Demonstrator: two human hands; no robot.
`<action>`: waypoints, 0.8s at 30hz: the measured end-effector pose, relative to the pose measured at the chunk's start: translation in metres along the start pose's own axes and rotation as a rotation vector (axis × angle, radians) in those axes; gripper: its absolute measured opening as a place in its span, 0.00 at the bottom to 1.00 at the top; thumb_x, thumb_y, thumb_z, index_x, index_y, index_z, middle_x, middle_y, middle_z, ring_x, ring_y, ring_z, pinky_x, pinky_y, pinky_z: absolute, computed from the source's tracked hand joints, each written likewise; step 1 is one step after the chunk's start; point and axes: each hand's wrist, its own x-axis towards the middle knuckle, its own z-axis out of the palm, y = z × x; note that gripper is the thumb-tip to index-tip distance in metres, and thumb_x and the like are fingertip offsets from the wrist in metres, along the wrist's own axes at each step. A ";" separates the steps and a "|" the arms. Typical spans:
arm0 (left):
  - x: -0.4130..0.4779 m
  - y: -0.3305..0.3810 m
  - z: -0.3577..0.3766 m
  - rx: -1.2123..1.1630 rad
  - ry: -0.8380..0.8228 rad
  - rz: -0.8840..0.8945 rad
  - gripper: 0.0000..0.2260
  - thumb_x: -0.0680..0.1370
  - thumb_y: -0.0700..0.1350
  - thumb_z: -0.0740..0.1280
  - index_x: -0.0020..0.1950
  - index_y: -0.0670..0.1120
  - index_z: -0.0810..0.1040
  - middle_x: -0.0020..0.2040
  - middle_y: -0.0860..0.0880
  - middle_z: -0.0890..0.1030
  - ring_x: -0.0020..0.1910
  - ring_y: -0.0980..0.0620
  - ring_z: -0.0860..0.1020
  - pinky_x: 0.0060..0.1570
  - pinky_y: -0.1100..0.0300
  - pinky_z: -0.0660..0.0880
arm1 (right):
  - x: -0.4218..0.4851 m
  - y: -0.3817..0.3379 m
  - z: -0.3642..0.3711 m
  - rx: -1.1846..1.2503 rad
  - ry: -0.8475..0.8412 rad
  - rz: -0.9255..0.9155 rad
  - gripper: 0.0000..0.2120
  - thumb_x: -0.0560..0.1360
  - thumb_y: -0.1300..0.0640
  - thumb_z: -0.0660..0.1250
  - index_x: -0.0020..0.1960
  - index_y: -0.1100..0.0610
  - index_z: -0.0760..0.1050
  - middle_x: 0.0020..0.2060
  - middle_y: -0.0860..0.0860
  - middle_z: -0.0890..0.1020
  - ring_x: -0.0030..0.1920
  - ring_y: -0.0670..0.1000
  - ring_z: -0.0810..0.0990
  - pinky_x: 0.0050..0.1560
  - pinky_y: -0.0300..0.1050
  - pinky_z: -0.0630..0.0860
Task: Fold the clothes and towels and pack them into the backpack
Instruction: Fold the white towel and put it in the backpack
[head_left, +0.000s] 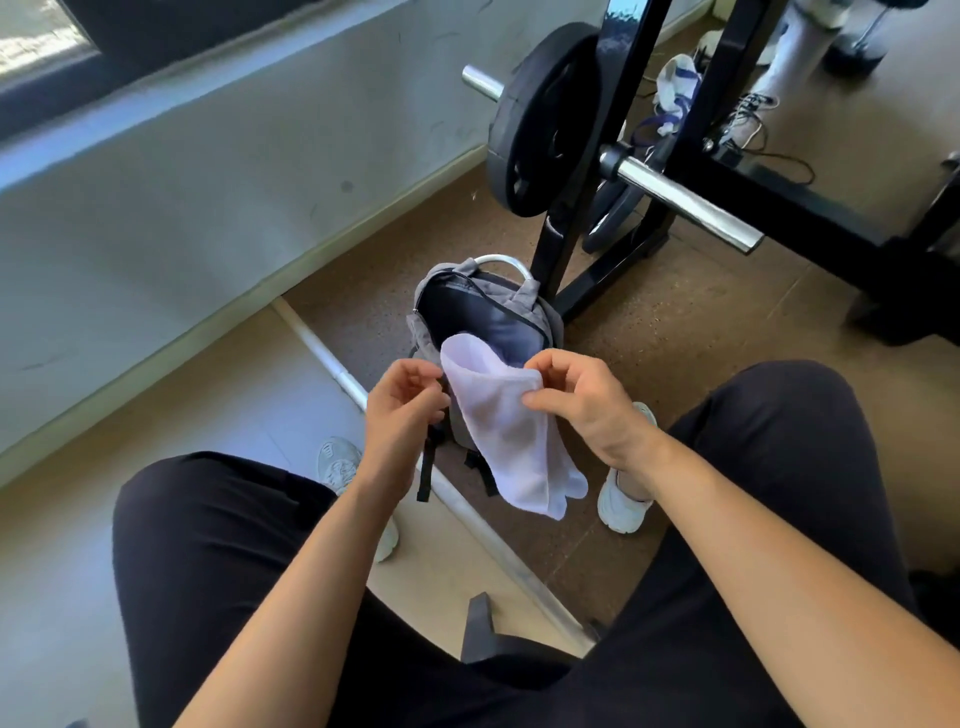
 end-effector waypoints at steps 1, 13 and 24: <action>0.004 -0.002 -0.005 0.053 0.023 -0.003 0.17 0.65 0.38 0.69 0.53 0.48 0.79 0.47 0.51 0.80 0.46 0.50 0.77 0.44 0.61 0.76 | 0.000 -0.002 -0.004 0.113 -0.027 0.030 0.06 0.77 0.70 0.66 0.53 0.65 0.77 0.43 0.54 0.81 0.45 0.49 0.79 0.48 0.40 0.77; -0.010 -0.002 0.004 0.142 -0.341 0.017 0.13 0.71 0.51 0.77 0.54 0.60 0.87 0.54 0.48 0.87 0.54 0.48 0.85 0.59 0.33 0.77 | 0.004 -0.003 -0.031 0.572 -0.100 0.112 0.08 0.78 0.66 0.65 0.55 0.58 0.77 0.49 0.55 0.83 0.51 0.50 0.83 0.53 0.42 0.80; -0.004 0.014 -0.001 -0.288 -0.156 -0.213 0.18 0.78 0.51 0.69 0.64 0.45 0.81 0.58 0.41 0.86 0.56 0.43 0.85 0.49 0.51 0.83 | 0.001 0.011 -0.011 0.126 -0.257 0.307 0.36 0.67 0.41 0.77 0.64 0.65 0.77 0.60 0.59 0.83 0.63 0.57 0.81 0.67 0.50 0.76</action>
